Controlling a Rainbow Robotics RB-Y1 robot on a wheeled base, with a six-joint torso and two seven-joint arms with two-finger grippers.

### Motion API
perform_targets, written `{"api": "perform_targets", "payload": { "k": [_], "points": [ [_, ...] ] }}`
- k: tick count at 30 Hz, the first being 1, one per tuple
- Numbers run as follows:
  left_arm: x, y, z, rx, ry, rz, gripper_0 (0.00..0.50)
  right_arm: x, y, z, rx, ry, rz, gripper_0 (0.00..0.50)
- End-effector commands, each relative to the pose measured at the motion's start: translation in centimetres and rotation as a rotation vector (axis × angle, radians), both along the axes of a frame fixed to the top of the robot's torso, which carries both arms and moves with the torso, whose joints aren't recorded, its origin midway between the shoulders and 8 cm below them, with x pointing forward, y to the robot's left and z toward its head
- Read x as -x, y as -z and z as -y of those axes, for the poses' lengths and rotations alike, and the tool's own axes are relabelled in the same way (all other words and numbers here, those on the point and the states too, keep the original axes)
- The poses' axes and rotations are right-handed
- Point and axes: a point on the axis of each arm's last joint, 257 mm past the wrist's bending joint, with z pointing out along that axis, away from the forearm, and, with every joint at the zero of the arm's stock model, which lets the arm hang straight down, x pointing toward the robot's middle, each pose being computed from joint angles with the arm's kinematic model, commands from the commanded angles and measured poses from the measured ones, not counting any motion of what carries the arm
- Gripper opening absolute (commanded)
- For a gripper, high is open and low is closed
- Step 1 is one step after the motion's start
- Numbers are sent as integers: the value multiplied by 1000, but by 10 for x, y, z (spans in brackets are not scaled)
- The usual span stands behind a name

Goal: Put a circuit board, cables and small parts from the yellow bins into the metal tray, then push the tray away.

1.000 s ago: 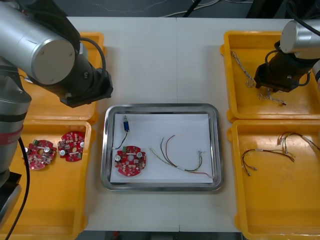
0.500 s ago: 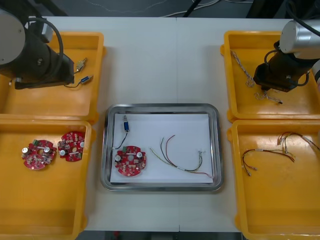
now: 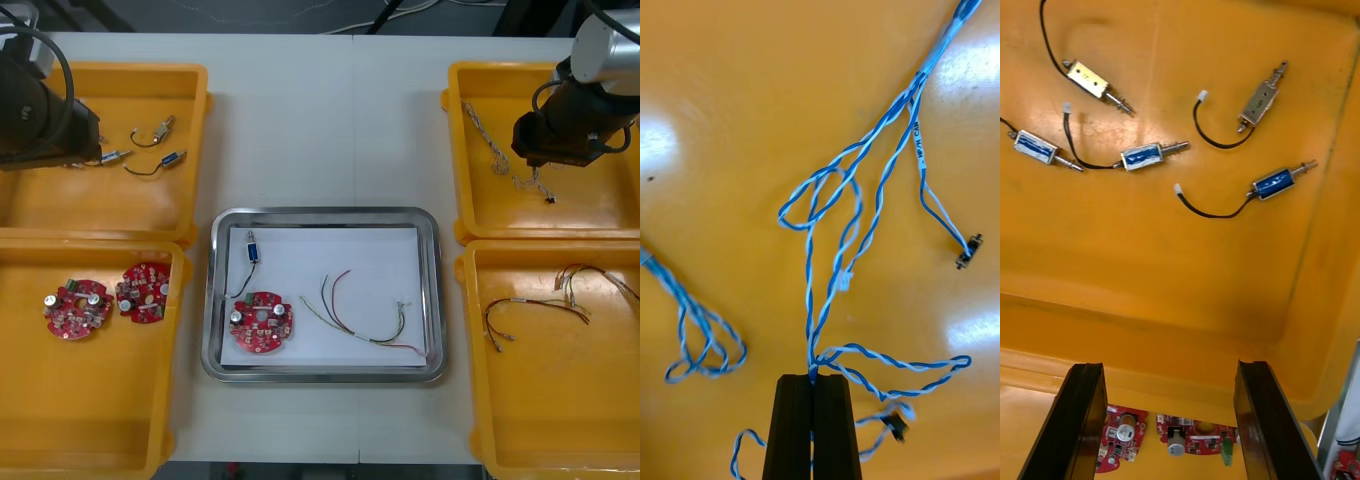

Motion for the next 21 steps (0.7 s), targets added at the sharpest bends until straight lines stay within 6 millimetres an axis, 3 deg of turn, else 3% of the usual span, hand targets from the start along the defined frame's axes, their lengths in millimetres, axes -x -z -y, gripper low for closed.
{"api": "perform_targets", "payload": {
  "k": [1,10,16,21],
  "points": [
    [5,-4,-39,-76,-27,-15,500,5,-53,26,22,-41,51,0],
    [1,8,-60,-84,-67,-47,500,37,-95,39,103,-179,12,0],
    [-10,2,-64,-93,-59,-5,500,62,-109,39,176,-330,-32,0],
    [-12,-1,-62,-85,-40,8,500,67,-116,33,259,-445,11,0]
  ]
}}
